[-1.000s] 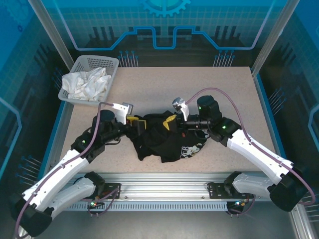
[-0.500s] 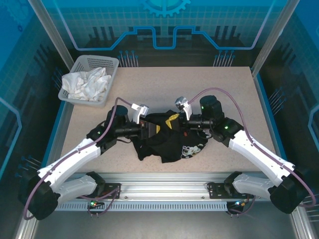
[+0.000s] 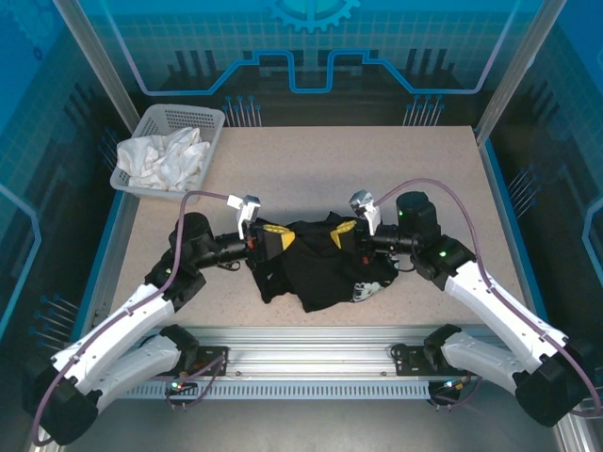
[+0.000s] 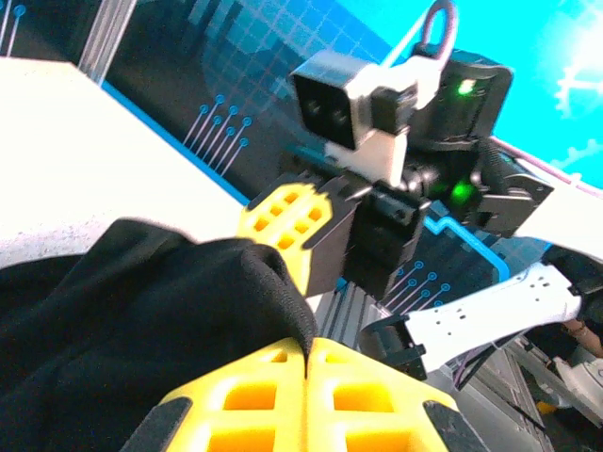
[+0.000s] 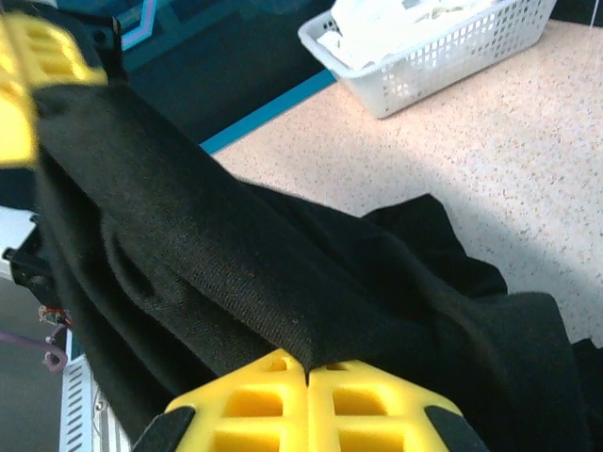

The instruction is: Fold the inside-out t-shirt

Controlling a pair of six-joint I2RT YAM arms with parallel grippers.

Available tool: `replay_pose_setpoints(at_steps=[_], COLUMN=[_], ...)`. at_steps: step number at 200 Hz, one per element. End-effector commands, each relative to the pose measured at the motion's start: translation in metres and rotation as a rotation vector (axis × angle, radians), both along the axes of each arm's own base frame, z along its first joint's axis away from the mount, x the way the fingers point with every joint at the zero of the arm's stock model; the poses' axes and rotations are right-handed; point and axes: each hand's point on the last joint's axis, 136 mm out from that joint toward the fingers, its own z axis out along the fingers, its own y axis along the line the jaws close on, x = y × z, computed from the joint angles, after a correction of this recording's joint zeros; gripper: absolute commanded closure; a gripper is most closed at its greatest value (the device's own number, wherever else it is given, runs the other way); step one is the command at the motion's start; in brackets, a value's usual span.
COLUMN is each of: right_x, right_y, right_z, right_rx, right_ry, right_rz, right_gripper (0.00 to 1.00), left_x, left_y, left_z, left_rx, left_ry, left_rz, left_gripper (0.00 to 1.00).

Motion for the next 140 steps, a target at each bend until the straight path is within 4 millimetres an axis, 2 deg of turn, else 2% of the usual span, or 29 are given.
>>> replay_pose_setpoints(at_steps=[1, 25, 39, 59, 66, 82, 102, 123, 140], right_x=[0.000, -0.005, -0.008, -0.018, -0.020, -0.022, -0.016, -0.002, 0.002], right_y=[0.006, 0.010, 0.011, 0.015, 0.017, 0.023, 0.029, 0.030, 0.030], right_z=[0.010, 0.023, 0.037, 0.056, 0.061, 0.069, 0.069, 0.060, 0.055], right_rx=[0.029, 0.065, 0.101, 0.167, 0.193, 0.245, 0.268, 0.247, 0.236], right_ry=[-0.050, -0.060, -0.075, -0.087, -0.082, -0.058, -0.028, 0.017, 0.032], right_rz=[0.021, 0.054, 0.073, 0.125, 0.145, 0.174, 0.162, 0.096, 0.081], right_gripper=[0.94, 0.98, 1.00, 1.00, 1.00, 1.00, 1.00, 1.00, 1.00], left_x=[-0.006, 0.004, 0.022, 0.054, 0.060, 0.066, 0.065, 0.062, 0.056], left_y=[0.000, 0.002, 0.010, 0.034, 0.041, 0.044, 0.038, 0.038, 0.042], left_z=[0.011, 0.002, -0.018, -0.053, -0.065, -0.077, -0.079, -0.073, -0.062], left_rx=[-0.031, 0.018, 0.110, 0.276, 0.329, 0.394, 0.399, 0.377, 0.346], left_ry=[-0.086, -0.068, -0.014, 0.080, 0.108, 0.132, 0.137, 0.114, 0.080], left_rz=[-0.038, 0.015, 0.121, 0.344, 0.387, 0.408, 0.374, 0.367, 0.380], left_gripper=[1.00, 1.00, 1.00, 1.00, 1.00, 1.00, 0.94, 0.77, 0.62])
